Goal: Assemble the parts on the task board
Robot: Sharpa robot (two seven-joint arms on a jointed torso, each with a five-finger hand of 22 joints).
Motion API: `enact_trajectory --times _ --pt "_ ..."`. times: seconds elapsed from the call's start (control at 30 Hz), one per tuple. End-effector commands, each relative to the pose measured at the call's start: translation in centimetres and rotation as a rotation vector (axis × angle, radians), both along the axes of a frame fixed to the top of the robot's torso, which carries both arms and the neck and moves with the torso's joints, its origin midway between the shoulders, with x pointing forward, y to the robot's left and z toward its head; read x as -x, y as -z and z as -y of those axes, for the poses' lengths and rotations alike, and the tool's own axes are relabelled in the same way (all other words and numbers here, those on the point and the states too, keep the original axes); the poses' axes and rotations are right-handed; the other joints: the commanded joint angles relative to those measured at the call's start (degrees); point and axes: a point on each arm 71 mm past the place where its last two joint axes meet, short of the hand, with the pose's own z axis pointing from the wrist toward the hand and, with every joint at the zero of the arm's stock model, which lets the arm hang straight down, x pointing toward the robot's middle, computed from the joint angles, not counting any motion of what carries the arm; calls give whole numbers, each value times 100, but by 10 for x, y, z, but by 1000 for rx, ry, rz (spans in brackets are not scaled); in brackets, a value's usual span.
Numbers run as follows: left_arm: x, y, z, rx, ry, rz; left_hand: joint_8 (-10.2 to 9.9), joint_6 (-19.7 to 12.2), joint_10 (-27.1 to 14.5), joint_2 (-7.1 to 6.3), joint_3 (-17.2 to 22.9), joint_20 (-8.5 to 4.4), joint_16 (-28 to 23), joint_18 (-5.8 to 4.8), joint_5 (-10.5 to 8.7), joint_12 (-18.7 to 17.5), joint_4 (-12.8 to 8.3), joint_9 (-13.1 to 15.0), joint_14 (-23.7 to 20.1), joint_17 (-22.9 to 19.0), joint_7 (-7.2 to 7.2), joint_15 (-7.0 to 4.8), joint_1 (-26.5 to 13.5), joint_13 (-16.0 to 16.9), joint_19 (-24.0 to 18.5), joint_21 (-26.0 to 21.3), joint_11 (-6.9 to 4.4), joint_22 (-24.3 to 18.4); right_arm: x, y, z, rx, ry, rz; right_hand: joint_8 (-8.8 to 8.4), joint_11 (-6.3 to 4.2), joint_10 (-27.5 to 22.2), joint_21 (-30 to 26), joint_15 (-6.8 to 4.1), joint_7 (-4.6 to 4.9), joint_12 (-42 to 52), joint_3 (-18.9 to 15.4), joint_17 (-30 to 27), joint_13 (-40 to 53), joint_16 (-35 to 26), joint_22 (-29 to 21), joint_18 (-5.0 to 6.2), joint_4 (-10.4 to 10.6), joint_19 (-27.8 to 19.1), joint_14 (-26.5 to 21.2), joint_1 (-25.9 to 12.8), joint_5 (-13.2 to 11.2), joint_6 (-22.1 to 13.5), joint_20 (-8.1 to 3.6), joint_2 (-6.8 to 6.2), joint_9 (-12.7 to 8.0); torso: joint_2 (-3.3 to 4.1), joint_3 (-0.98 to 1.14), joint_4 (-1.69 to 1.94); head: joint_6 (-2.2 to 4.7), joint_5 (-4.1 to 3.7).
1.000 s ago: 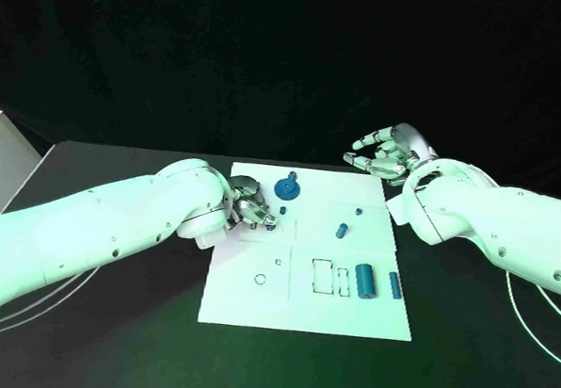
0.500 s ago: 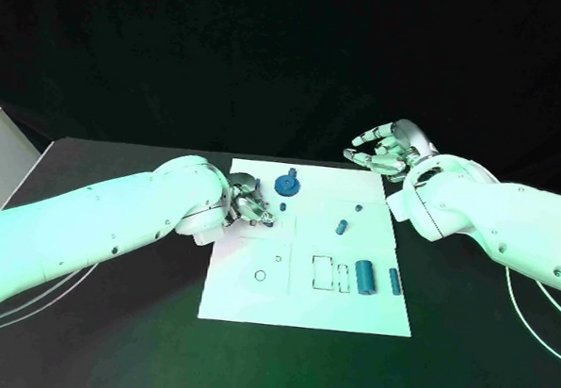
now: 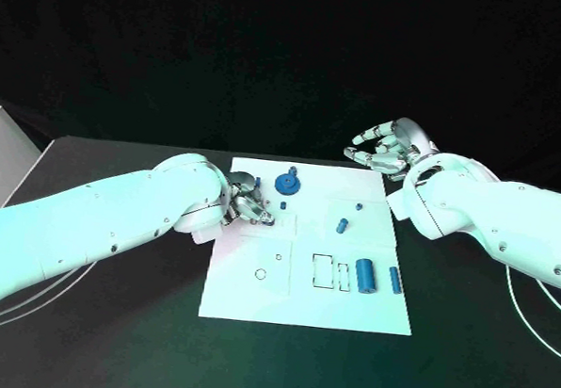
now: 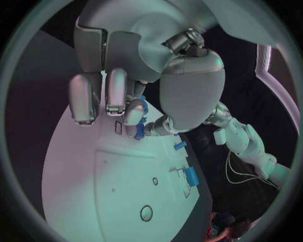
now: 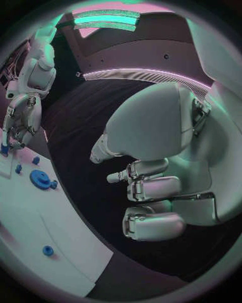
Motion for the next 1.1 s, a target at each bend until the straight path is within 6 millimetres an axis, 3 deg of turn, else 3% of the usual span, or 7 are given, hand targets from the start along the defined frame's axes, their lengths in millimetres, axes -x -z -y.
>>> enact_trajectory --times 0.03,0.53,1.1 --pt "0 1 0 -15 13 -9 37 102 36 67 945 -30 -3 -46 25 -33 -975 10 537 1289 -52 -34 18 -5 7 -2 3 2 0 0 -2 11 -15 1 7 0 114 -32 5 12 14 30 1494 1065 17 745 -8 8 340 604 -66 20 -27 -8 -7 -1 1 3 -2 -11 8" --pt "-2 2 4 -15 11 -8 35 103 37 69 948 -31 -2 -46 25 -36 -978 14 538 1291 -52 -35 17 -6 8 -1 2 4 0 0 -2 11 -15 1 7 0 114 -32 5 12 14 30 1494 1065 17 745 -8 8 340 604 -66 20 -27 -8 -7 -1 8 15 -4 -35 13" --pt "-2 7 4 -18 35 -85 27 113 41 68 965 -35 13 -51 39 -43 -1006 26 546 1316 -56 -38 25 -10 20 7 -3 22 0 2 -2 11 -15 0 7 0 114 -32 5 12 14 30 1494 1065 17 745 -8 8 340 604 -66 20 -27 -8 -7 -1 0 10 -1 -56 -41"
